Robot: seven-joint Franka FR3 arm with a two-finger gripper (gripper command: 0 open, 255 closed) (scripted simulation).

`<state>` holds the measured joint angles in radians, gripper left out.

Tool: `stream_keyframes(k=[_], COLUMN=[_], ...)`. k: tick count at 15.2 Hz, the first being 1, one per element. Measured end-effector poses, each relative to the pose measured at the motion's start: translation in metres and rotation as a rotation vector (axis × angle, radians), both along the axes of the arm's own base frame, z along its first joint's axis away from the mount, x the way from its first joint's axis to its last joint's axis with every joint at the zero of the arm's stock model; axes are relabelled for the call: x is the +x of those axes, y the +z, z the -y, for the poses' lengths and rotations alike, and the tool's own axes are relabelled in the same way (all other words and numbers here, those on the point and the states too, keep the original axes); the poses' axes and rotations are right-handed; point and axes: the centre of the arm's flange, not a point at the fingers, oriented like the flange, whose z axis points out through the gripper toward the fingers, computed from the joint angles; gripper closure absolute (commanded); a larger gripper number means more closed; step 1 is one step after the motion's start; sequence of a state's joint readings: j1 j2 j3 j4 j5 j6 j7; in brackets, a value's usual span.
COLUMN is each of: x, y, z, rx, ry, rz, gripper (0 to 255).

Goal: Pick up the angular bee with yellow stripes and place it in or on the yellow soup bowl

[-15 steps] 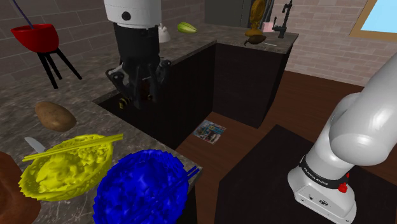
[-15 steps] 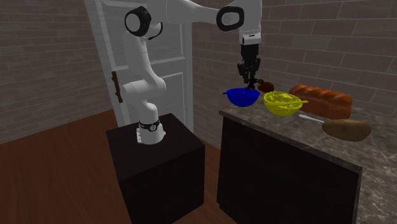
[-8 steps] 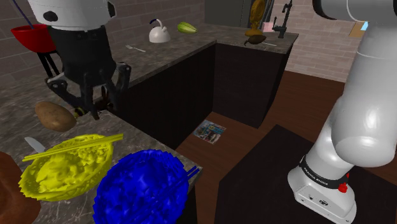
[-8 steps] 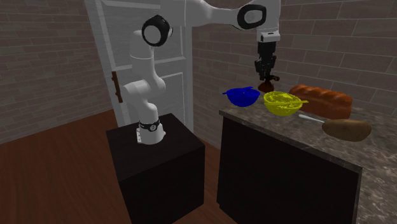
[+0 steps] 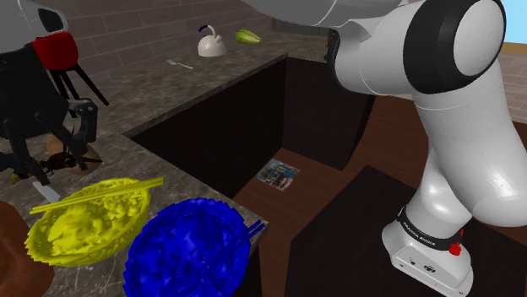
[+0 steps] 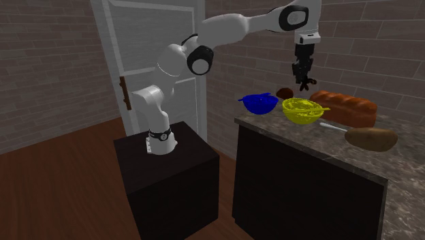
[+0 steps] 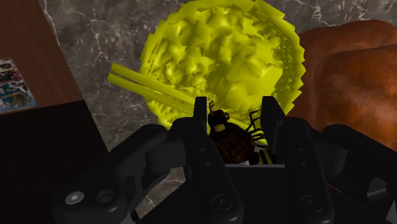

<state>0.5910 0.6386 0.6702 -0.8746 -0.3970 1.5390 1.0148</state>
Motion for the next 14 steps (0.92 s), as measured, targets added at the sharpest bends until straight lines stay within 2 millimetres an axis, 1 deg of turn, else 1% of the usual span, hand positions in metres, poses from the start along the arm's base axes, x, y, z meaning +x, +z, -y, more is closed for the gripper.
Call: stream_keyframes(k=[1, 3, 14], x=[0.0, 0.001, 0.001], y=[-0.005, -0.013, -0.07], z=[-0.006, -0.01, -0.011], rx=[-0.003, -0.004, -0.005], ry=[-0.002, -0.004, -0.005], rz=[-0.001, -0.001, 0.0], gripper=[255, 255, 255])
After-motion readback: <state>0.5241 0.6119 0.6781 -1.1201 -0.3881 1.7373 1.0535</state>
